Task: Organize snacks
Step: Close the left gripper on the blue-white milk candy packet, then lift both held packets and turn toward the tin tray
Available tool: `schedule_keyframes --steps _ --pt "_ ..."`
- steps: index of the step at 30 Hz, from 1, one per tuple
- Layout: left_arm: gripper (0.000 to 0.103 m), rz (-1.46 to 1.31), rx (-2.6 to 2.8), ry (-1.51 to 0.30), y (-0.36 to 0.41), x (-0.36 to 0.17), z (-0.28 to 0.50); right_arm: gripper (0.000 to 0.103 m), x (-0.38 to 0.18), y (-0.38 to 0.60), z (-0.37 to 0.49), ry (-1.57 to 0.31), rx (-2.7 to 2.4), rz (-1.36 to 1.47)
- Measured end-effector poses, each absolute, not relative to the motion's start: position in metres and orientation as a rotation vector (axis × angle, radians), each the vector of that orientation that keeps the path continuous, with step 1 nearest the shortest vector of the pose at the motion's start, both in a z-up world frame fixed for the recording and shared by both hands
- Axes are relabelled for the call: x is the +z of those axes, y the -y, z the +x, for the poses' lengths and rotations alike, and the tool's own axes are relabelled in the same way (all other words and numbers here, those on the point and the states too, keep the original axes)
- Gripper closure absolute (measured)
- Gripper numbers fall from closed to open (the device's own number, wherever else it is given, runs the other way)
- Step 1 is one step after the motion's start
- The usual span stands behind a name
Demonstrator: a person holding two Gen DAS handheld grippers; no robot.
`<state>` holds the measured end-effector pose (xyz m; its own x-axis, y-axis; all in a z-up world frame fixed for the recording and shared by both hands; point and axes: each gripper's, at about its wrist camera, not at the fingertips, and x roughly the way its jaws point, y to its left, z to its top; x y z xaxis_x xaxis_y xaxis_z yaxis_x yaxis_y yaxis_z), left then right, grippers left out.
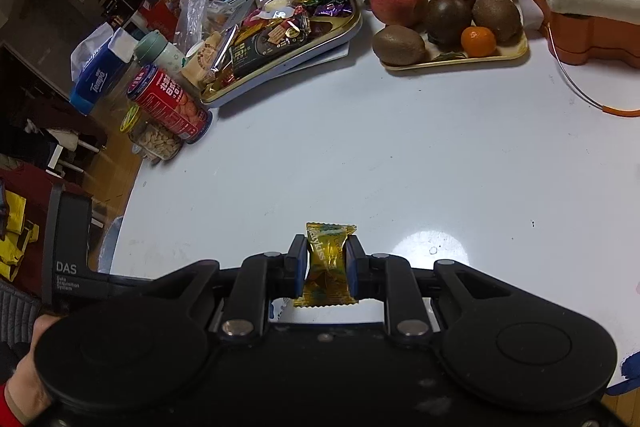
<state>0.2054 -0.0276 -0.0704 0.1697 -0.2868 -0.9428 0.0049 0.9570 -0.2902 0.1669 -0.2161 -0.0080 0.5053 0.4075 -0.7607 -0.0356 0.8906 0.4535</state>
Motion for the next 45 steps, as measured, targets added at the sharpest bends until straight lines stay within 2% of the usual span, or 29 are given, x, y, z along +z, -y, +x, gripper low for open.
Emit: schedule_keyframes --steps 9,17,32,45 --pt "0.049 -0.039 -0.195 -1.397 0.058 -0.075 0.203 0.081 -0.006 0.214 0.170 -0.999 0.285 0.409" --pt "0.063 -0.057 -0.195 -1.377 0.056 -0.081 0.204 0.081 -0.015 0.212 0.175 -1.024 0.275 0.431" --pt "0.064 -0.077 -0.072 -1.255 0.009 -0.072 0.194 0.081 -0.051 0.183 0.193 -1.138 0.256 0.382" --pt "0.064 -0.046 -0.036 -1.190 0.008 -0.068 0.191 0.081 -0.063 0.173 0.194 -1.170 0.244 0.320"
